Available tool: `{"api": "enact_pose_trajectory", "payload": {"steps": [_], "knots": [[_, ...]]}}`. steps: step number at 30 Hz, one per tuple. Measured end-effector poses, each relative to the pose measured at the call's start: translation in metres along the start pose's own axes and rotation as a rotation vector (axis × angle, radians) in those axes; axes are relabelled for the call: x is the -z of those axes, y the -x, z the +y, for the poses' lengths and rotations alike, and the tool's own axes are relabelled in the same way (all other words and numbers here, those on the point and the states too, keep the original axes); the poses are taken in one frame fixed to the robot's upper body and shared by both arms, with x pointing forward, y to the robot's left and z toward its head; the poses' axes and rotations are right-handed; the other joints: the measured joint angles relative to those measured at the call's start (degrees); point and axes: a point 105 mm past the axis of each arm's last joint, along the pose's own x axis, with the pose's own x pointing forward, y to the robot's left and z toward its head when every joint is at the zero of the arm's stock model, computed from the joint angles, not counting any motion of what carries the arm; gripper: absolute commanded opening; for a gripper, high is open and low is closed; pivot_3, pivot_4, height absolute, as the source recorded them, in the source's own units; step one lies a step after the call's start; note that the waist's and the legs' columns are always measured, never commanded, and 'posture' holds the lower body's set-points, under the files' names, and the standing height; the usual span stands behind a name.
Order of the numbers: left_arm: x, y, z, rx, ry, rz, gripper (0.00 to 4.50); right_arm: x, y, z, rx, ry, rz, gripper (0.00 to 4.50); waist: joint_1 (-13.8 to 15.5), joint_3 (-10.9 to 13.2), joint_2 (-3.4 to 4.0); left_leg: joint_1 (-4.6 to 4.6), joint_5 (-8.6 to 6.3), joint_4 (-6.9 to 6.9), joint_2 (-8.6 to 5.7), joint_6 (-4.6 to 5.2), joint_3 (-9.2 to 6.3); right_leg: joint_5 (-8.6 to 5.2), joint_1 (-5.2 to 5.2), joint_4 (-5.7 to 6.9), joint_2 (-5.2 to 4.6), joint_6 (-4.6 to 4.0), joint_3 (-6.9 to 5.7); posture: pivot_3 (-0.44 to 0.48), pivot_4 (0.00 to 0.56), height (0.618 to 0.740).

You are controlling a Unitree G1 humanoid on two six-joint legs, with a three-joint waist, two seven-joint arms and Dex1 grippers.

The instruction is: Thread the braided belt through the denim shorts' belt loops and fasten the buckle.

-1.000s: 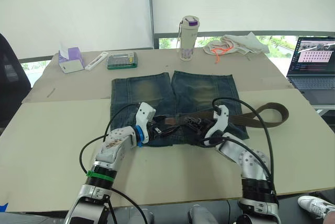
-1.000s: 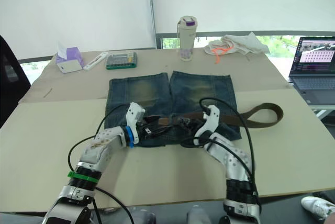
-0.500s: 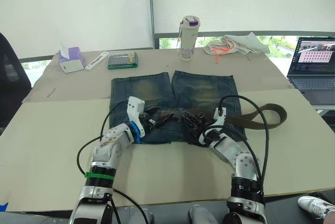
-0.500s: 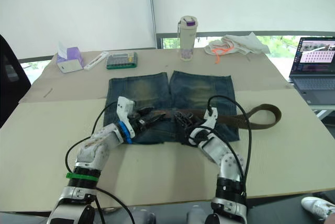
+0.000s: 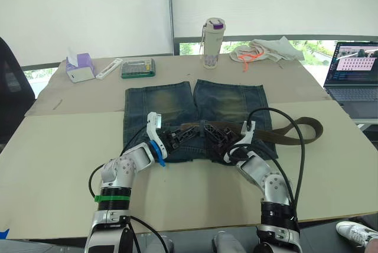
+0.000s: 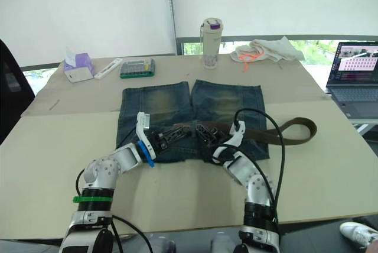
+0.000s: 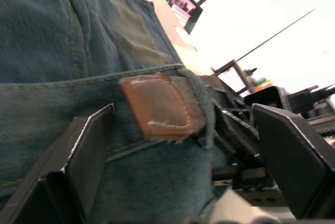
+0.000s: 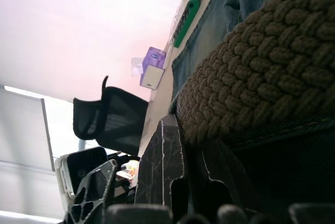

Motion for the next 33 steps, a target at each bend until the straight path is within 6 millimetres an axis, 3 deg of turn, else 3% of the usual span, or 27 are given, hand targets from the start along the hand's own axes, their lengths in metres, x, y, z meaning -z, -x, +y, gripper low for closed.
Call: {"api": "enact_pose_trajectory", "payload": {"steps": [11,13,14,19,25,29,33], "knots": [[-0.013,-0.002,-0.003,-0.002,0.024,-0.059,0.57,0.005,0.002,-0.002,0.002,0.06,0.028,0.0,0.0,0.0,0.0,-0.01,0.0,-0.01,0.0,0.0,0.0,0.0,0.01,-0.09,0.0,0.0,0.0,0.0,0.15,0.74],[-0.012,-0.002,-0.003,-0.003,0.025,-0.055,0.04,0.005,0.001,-0.002,0.006,0.07,0.03,0.83,0.0,0.0,0.0,-0.01,0.0,-0.01,0.0,0.0,0.0,0.0,0.02,-0.1,0.0,0.0,0.0,0.0,0.15,0.74],[-0.01,-0.002,-0.002,-0.004,0.026,-0.051,0.0,0.005,0.001,-0.003,0.013,0.084,0.032,0.98,0.1,0.0,0.0,-0.01,0.0,-0.01,0.0,0.0,0.0,0.0,0.02,-0.11,0.0,0.0,0.0,0.0,0.15,0.74],[-0.004,-0.001,-0.001,-0.017,0.011,-0.026,0.0,0.001,0.022,0.001,-0.012,0.254,0.098,2.73,0.3,0.0,0.0,-0.05,0.0,-0.01,-0.07,-0.01,0.0,0.0,0.08,-0.25,-0.06,0.0,0.0,0.0,0.15,0.74],[-0.009,0.012,0.014,-0.094,-0.084,0.001,0.0,-0.036,0.08,-0.008,0.028,0.581,0.247,2.73,0.4,0.0,-0.07,-0.05,0.0,0.01,-0.06,0.0,0.11,-0.01,0.15,-0.36,-0.02,0.03,-0.02,0.0,0.15,0.74],[-0.007,0.009,0.011,-0.081,-0.12,0.013,0.0,-0.075,0.096,-0.011,0.104,0.765,0.244,2.73,0.3,0.1,-0.17,-0.03,0.0,-0.01,0.0,0.0,0.26,-0.01,0.16,-0.37,0.05,0.02,-0.04,0.0,0.15,0.74],[-0.004,0.006,0.01,-0.074,-0.129,0.027,0.0,-0.101,0.105,-0.033,0.258,0.917,0.292,2.73,0.6,0.1,-0.18,-0.06,0.0,0.0,-0.03,0.0,0.35,-0.01,0.17,-0.4,-0.01,0.02,-0.03,0.0,0.15,0.74]]}}
